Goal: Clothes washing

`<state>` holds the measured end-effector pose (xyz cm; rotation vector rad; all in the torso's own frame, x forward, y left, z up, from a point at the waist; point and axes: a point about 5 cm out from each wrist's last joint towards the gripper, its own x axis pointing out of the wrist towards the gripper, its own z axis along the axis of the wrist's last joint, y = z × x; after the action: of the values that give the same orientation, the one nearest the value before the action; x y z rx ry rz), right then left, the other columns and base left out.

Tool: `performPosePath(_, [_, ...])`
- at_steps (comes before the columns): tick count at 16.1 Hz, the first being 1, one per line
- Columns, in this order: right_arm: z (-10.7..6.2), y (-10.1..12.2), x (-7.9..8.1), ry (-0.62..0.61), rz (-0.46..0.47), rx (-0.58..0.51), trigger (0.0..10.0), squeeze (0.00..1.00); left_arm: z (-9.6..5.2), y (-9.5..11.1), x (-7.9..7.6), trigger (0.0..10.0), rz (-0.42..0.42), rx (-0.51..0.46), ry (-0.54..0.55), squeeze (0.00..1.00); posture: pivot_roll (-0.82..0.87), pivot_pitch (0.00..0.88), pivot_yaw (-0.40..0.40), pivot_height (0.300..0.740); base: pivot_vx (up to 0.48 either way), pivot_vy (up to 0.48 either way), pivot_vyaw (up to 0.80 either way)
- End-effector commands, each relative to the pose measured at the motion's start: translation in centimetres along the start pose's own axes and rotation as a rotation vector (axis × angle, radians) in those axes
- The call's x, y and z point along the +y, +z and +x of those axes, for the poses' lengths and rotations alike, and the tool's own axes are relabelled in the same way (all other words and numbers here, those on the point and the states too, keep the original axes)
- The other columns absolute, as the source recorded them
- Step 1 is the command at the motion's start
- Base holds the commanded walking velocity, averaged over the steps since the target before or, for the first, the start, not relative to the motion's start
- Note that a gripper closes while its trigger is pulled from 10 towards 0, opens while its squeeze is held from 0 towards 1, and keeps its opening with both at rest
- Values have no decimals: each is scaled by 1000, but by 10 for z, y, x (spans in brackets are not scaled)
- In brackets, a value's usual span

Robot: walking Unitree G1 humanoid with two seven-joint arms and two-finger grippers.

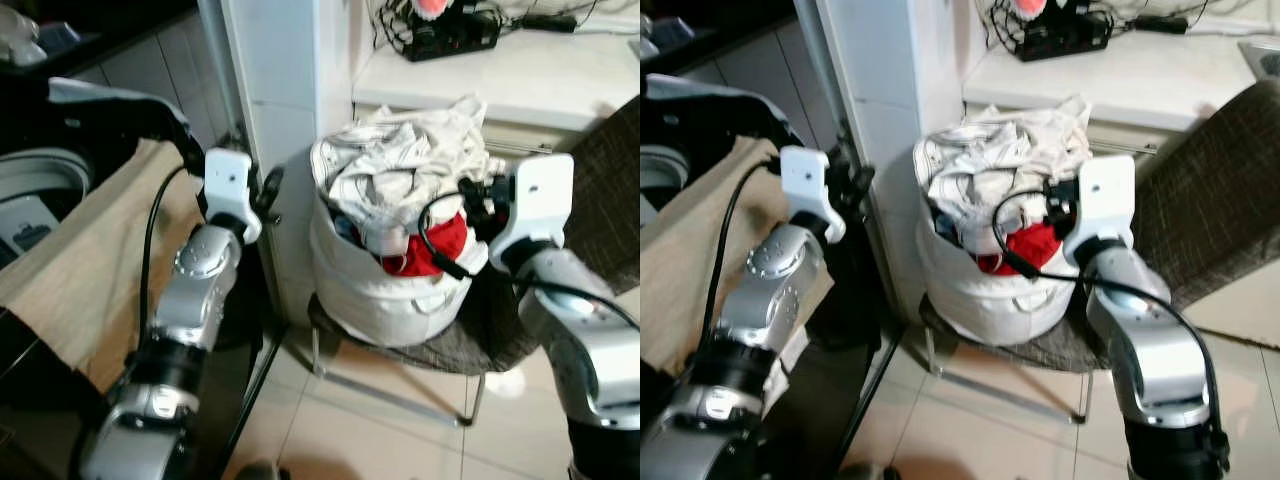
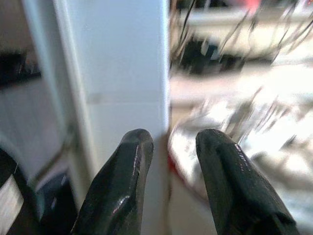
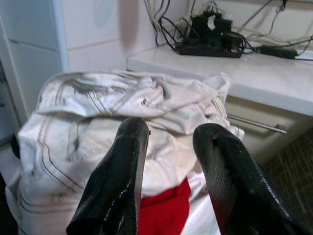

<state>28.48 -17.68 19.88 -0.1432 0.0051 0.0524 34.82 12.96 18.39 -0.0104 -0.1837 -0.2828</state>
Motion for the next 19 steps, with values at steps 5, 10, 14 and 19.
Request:
performPosePath(5, [-7, -7, 4, 14, 18, -44, 10000, 0, -34, 10, -17, 10000, 63, -1, -24, 0, -57, 0, 52, 740, 0, 0, 0])
performPosePath(10, [-5, -6, 7, 44, 23, -67, 10000, 0, -34, 18, -25, 10000, 66, 28, -36, 0, -55, 0, 49, 740, 0, 0, 311])
performPosePath(14, [-4, -5, 5, 55, 11, -70, 10000, 0, -34, 19, -28, 10000, 63, 42, -44, 0, -59, 0, 51, 740, 124, 0, 525])
performPosePath(19, [-3, -5, 5, 59, 9, -73, 10000, 0, -33, 19, -29, 10000, 58, 55, -48, 0, -59, 0, 52, 740, 307, 0, 491])
